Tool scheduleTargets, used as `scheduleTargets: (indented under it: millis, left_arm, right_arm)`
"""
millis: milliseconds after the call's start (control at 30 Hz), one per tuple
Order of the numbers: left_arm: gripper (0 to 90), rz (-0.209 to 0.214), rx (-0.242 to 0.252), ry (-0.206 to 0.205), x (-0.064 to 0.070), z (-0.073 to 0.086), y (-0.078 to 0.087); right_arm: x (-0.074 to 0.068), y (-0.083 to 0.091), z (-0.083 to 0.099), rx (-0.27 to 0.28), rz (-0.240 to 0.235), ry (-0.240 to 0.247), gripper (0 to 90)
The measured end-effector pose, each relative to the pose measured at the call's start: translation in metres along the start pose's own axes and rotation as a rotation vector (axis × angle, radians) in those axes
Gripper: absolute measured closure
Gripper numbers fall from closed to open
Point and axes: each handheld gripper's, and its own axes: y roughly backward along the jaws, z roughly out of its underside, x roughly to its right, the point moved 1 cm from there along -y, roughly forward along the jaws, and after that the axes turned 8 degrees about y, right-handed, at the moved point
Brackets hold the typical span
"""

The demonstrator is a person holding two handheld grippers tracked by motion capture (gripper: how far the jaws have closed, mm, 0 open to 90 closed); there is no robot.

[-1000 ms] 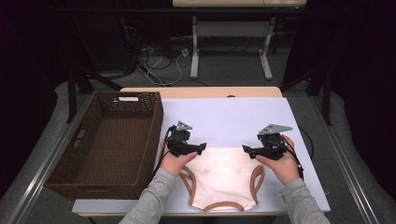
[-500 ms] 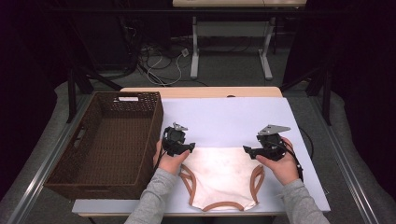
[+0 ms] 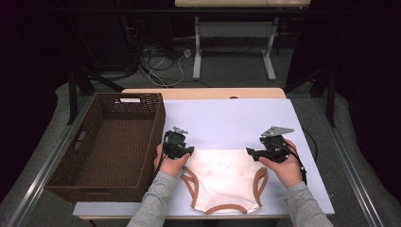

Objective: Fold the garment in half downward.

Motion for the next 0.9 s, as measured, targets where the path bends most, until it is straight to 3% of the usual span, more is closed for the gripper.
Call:
scheduleTargets:
  millis: [300,533,600,733,900]
  left_arm:
    - [63.0,-0.017,-0.009,0.020,-0.0003,0.0012,-0.0040]
    - [72.1,-0.019,-0.015,0.019,0.0053,0.0025,-0.0047]
    - [75.0,-0.011,-0.023,0.013,0.0054,0.0023,-0.0045]
    - [82.3,0.010,-0.034,0.060,0.0043,0.0020,-0.0044]
    - [87.3,0.022,-0.042,0.058,0.0024,0.0012,-0.0038]
  right_arm:
    - [0.0018,-0.0001,0.0004,0.001,0.006,-0.003,28.4]
    - [0.0046,-0.0010,0.0019,0.000,0.011,-0.009,28.4]
    - [0.0047,-0.0017,0.0025,0.000,0.011,-0.016,28.7]
    - [0.0061,-0.0023,0.0033,-0.002,0.015,-0.013,29.3]
    - [0.0079,-0.0030,0.0043,-0.014,0.018,-0.036,32.7]
